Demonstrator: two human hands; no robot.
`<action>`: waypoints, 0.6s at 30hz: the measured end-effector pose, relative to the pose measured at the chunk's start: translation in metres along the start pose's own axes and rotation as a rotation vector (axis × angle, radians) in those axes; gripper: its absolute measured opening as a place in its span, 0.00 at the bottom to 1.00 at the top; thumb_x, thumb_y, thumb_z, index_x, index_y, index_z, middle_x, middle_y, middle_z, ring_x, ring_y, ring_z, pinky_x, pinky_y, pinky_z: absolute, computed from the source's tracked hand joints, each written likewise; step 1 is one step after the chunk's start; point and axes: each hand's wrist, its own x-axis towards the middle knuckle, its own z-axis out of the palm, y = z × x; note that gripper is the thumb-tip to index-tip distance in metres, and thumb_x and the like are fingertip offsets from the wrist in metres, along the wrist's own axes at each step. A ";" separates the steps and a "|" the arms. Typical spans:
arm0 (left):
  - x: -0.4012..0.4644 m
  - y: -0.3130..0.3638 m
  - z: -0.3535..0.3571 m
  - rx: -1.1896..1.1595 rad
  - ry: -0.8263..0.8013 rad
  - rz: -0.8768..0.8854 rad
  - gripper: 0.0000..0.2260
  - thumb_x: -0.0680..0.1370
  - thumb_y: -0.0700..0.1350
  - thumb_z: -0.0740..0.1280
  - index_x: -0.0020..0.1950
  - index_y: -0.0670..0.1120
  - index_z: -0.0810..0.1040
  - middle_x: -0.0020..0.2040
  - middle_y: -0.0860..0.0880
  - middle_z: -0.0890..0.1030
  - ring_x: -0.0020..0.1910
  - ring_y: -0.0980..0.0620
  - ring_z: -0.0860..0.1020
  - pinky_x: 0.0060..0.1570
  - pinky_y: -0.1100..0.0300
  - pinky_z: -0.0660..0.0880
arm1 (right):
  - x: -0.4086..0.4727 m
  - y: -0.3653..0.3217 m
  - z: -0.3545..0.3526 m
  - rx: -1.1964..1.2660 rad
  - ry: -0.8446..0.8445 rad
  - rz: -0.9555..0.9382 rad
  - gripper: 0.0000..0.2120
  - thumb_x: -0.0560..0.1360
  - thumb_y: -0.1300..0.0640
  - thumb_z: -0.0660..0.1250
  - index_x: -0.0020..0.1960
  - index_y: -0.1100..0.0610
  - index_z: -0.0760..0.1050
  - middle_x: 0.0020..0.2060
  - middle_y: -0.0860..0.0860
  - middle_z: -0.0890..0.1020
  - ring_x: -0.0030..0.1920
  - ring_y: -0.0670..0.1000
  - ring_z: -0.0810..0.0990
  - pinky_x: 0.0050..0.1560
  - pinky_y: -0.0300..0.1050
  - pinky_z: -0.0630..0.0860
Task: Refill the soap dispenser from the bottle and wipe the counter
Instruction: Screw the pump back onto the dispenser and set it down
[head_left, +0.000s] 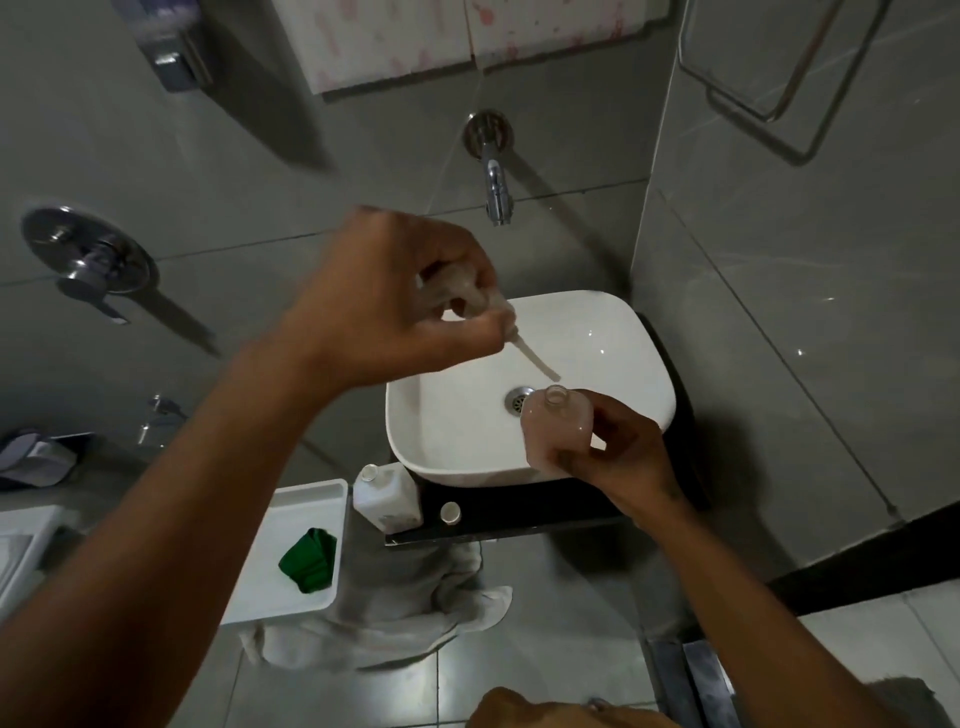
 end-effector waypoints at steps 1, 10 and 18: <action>0.004 0.003 -0.001 0.042 -0.031 0.013 0.10 0.71 0.51 0.76 0.44 0.45 0.86 0.37 0.50 0.85 0.33 0.52 0.81 0.35 0.55 0.78 | 0.001 -0.001 0.000 0.004 0.004 0.004 0.28 0.56 0.51 0.81 0.55 0.40 0.82 0.54 0.43 0.87 0.56 0.45 0.85 0.48 0.37 0.81; 0.015 0.010 0.006 0.134 -0.097 0.036 0.14 0.71 0.53 0.74 0.45 0.42 0.86 0.39 0.46 0.85 0.35 0.45 0.82 0.39 0.48 0.80 | 0.002 -0.001 -0.006 0.012 0.029 -0.011 0.30 0.61 0.67 0.83 0.53 0.39 0.82 0.53 0.42 0.87 0.56 0.45 0.85 0.50 0.40 0.83; 0.019 0.018 0.009 0.169 -0.094 0.070 0.11 0.73 0.49 0.77 0.45 0.42 0.85 0.38 0.46 0.85 0.34 0.47 0.82 0.38 0.55 0.79 | -0.001 -0.007 -0.001 0.001 0.024 -0.004 0.31 0.59 0.62 0.83 0.51 0.32 0.82 0.51 0.36 0.86 0.54 0.40 0.84 0.46 0.36 0.82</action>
